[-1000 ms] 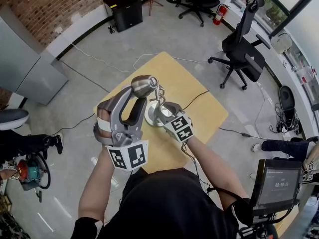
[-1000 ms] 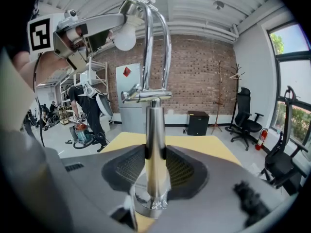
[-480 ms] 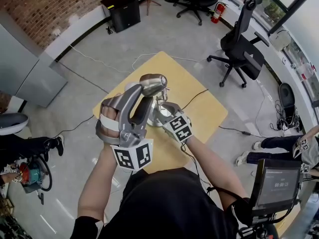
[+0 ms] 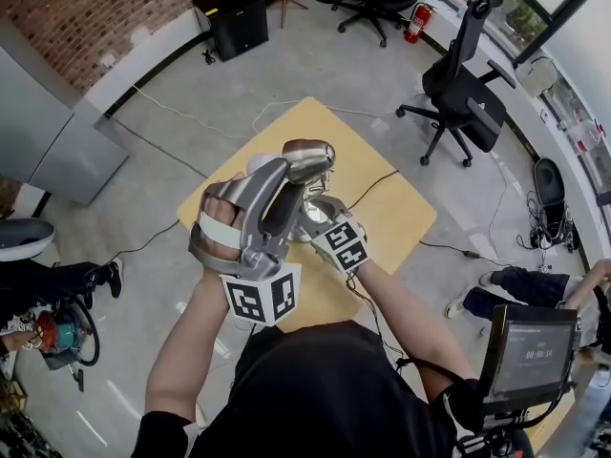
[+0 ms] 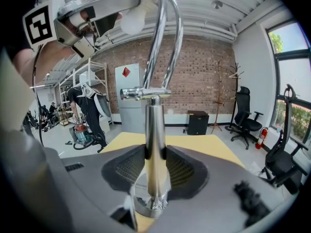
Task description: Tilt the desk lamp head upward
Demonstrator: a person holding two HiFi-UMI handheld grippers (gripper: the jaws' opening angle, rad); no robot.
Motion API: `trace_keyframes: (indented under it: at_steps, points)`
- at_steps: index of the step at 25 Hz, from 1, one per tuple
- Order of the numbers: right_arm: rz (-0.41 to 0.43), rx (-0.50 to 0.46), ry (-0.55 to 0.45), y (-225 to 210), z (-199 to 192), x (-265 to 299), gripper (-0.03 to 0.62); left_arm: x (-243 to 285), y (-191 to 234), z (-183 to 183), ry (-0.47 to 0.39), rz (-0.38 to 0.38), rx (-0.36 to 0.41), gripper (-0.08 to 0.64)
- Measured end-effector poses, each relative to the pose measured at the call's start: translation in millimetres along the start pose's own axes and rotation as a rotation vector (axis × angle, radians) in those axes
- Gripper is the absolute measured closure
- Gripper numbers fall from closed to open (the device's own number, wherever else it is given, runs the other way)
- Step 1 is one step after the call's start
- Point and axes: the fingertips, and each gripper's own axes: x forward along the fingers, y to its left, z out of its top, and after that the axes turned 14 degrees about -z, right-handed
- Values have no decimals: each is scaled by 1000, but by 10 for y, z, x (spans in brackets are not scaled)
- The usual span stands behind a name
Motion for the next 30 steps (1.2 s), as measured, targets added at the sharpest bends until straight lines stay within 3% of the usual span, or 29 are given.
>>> trace_keyframes:
  at_steps: [30]
  points:
    - [-3, -17, 10, 19, -21, 46, 456, 220, -101, 267, -37, -27, 153, 327]
